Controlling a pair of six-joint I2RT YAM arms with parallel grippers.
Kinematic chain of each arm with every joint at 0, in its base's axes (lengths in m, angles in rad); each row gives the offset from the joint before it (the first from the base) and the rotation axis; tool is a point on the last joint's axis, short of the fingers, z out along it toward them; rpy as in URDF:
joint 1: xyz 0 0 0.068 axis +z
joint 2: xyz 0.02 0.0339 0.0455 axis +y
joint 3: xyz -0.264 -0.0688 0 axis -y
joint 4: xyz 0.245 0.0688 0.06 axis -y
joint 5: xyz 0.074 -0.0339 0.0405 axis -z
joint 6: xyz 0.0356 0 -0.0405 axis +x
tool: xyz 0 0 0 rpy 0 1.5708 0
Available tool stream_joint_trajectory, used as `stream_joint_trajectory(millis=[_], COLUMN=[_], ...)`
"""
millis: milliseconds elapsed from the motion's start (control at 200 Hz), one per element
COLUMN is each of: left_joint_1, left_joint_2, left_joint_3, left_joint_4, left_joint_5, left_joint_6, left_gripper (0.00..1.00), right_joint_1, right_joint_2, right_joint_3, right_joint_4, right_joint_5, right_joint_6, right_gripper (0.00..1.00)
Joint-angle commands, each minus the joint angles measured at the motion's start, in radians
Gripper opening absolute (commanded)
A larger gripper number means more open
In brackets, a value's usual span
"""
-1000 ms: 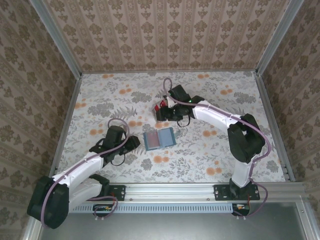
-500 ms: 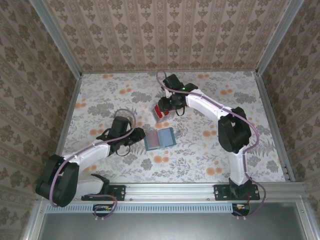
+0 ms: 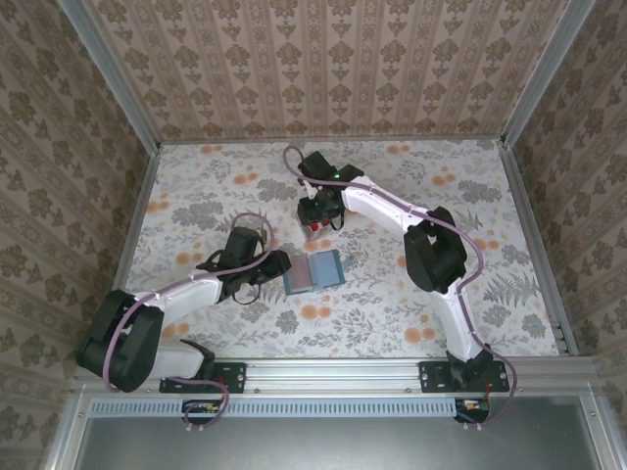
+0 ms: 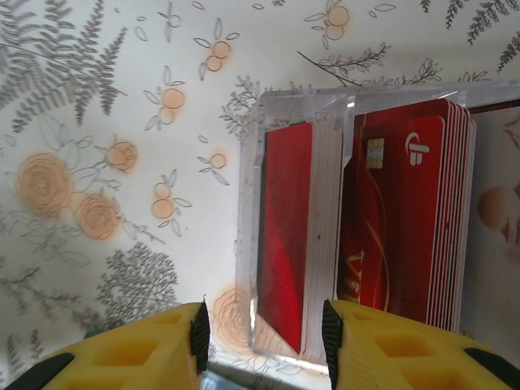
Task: Put the credit cards into the card holder
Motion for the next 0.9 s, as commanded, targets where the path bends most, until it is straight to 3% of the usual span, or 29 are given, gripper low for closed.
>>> stream_joint_trajectory(millis=[0,335,895], left_joint_1=[-0.008,-0.022,-0.026], left_joint_2=[0.009,0.012,0.025], left_joint_3=[0.006,-0.004,-0.014], left_joint_4=[0.034,0.039,0.053], left_joint_5=[0.012,0.008,0.015], left_joint_6=[0.002,-0.002,-0.002], left_gripper=[0.39,0.39,0.4], right_joint_1=[-0.002,0.017,0.097], right_joint_2=[0.05,0.099,0.137], right_joint_3=[0.045,0.068,0.017], right_joint_4=[-0.039,-0.02,0.023], right_joint_5=[0.054,0.148,0.414], right_joint_6=[-0.03,-0.07,-0.145], right_gripper=[0.43,0.38,0.34])
